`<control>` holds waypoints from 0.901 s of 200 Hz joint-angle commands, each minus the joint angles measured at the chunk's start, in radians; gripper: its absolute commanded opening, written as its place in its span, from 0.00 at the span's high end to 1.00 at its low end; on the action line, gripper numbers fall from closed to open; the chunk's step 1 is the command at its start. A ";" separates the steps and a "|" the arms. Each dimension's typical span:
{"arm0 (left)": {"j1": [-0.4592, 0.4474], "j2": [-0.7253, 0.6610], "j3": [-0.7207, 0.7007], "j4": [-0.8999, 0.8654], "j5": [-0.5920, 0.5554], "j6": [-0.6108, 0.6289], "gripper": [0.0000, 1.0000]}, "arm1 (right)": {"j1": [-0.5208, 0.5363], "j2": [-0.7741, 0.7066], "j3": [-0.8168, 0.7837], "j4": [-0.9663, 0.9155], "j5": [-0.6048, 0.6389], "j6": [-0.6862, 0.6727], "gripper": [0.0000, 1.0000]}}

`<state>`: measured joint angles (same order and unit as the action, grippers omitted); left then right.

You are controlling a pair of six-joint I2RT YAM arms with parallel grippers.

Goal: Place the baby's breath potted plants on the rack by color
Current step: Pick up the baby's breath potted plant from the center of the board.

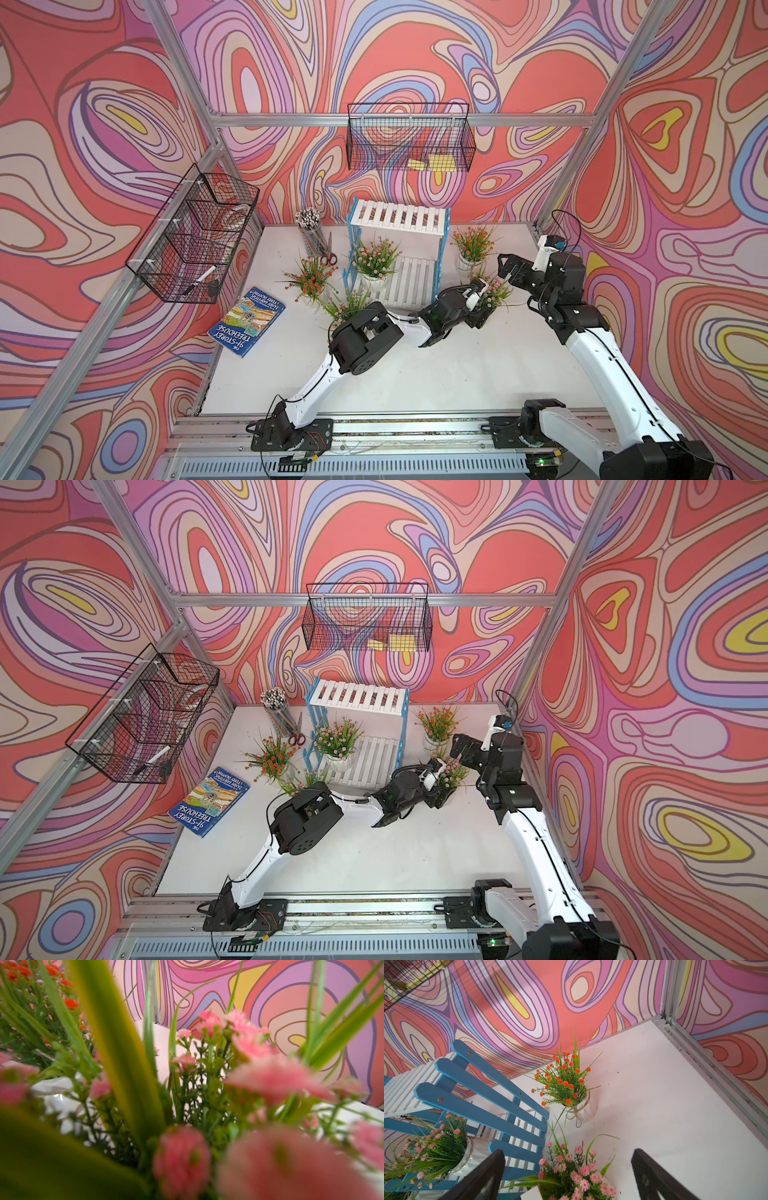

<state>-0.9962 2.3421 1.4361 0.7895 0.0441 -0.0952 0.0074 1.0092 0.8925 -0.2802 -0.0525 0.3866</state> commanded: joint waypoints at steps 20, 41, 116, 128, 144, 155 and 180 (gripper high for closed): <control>-0.011 -0.131 -0.093 0.027 -0.013 0.032 0.42 | -0.004 -0.049 0.067 0.001 0.076 0.006 0.02; -0.024 -0.179 -0.142 0.027 -0.029 0.044 0.42 | -0.005 -0.053 0.083 -0.008 0.119 -0.002 0.02; -0.107 -0.381 -0.390 0.079 -0.119 0.043 0.43 | -0.004 -0.056 0.108 -0.001 0.165 -0.006 0.02; -0.124 -0.415 -0.435 0.098 -0.140 0.043 0.43 | -0.004 -0.057 0.105 0.003 0.163 -0.003 0.02; -0.142 -0.464 -0.491 0.115 -0.167 0.038 0.43 | -0.004 -0.055 0.102 0.005 0.159 -0.002 0.02; -0.149 -0.500 -0.522 0.114 -0.180 0.026 0.43 | -0.004 -0.053 0.101 0.006 0.161 0.000 0.02; -0.172 -0.586 -0.574 0.081 -0.205 0.020 0.43 | -0.004 -0.045 0.095 0.012 0.160 -0.001 0.02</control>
<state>-1.1545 1.8606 0.8833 0.7860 -0.1062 -0.0647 0.0074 0.9630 0.9764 -0.2829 0.0975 0.3801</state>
